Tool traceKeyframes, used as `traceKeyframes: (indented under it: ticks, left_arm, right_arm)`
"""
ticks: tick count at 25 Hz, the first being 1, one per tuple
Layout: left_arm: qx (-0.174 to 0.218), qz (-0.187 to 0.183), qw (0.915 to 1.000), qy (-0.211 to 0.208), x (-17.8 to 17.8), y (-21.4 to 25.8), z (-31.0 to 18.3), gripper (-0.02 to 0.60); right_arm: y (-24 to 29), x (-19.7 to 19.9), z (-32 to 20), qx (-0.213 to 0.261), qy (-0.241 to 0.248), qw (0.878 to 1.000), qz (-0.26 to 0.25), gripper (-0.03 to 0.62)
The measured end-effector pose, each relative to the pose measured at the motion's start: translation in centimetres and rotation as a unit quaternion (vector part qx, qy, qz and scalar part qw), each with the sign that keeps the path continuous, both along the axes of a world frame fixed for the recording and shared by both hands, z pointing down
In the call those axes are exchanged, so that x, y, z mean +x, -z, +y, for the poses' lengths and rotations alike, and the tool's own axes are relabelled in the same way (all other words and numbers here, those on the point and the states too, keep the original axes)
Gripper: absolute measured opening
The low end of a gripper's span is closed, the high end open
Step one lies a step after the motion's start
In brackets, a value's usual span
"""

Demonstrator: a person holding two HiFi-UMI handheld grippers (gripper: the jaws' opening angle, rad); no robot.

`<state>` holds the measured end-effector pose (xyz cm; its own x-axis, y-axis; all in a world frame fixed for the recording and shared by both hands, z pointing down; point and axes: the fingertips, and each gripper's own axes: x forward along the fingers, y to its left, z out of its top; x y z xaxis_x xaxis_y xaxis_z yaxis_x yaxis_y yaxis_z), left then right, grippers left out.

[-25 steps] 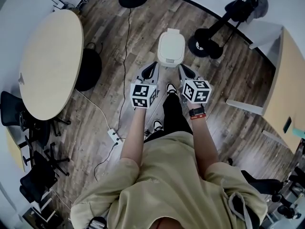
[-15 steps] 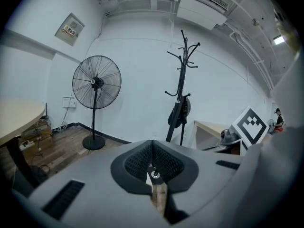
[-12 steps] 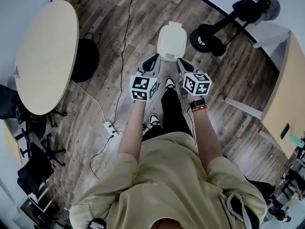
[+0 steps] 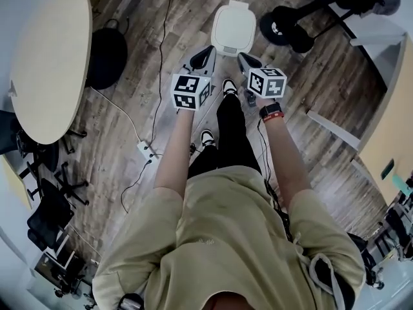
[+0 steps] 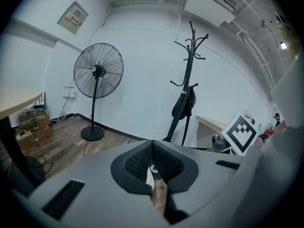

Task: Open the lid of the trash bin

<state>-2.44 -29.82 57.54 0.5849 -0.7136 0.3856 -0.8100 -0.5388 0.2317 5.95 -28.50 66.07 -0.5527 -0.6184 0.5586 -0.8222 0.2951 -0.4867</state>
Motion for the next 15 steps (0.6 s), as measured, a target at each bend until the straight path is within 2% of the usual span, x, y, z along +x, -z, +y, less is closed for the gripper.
traceKeyframes:
  ticks: [15]
  left_arm:
    - [-0.017, -0.006, 0.9993, -0.034, 1.1, -9.9, -2.9, 0.023]
  right_arm:
    - [-12.5, -0.4, -3.0, -0.056, 0.033, 0.997, 0.036, 0.002]
